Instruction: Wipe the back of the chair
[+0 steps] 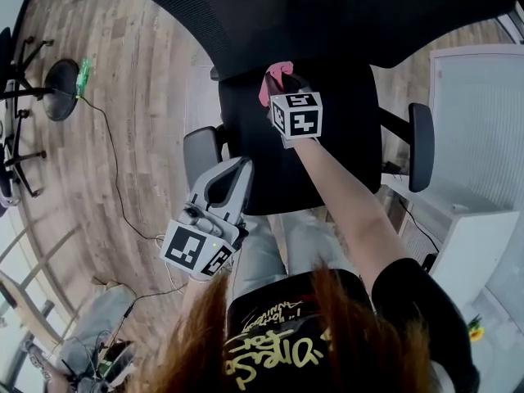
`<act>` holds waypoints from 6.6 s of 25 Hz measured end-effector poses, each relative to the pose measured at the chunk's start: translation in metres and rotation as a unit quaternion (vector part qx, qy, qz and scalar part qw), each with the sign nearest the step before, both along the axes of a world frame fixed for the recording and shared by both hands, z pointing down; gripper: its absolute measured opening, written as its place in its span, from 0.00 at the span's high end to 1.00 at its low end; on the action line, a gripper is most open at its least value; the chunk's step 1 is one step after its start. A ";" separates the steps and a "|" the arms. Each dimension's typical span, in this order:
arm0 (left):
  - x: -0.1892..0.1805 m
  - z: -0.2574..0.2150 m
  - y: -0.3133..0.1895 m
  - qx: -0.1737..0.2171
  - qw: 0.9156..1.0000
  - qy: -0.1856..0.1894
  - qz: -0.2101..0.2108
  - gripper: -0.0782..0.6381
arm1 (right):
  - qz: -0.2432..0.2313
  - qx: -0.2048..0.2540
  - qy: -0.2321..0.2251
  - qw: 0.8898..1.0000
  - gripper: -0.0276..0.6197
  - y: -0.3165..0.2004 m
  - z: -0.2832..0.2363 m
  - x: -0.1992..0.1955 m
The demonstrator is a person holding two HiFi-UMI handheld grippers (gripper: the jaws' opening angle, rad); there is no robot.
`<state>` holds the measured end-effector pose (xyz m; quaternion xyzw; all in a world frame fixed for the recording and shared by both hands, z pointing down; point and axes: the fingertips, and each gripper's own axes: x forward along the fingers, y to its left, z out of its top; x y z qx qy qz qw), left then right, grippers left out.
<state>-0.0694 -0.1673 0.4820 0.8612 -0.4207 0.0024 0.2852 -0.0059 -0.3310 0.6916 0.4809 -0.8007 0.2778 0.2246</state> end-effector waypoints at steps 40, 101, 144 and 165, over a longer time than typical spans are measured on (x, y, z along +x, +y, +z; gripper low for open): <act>0.049 -0.033 0.003 0.038 0.997 -0.044 0.049 0.90 | 0.222 0.190 -0.037 0.956 0.84 0.007 -0.178 0.283; -0.033 -0.017 0.016 0.017 0.999 -0.043 -0.008 0.90 | -0.188 0.253 0.006 0.949 0.84 0.017 -0.175 -0.084; 0.085 -0.034 0.011 0.041 0.995 -0.059 0.062 0.90 | 0.081 0.292 0.035 0.952 0.84 -0.081 -0.241 0.256; 0.082 -0.033 -0.003 0.034 0.996 -0.059 0.056 0.90 | 0.120 0.323 0.103 0.933 0.84 -0.089 -0.249 0.258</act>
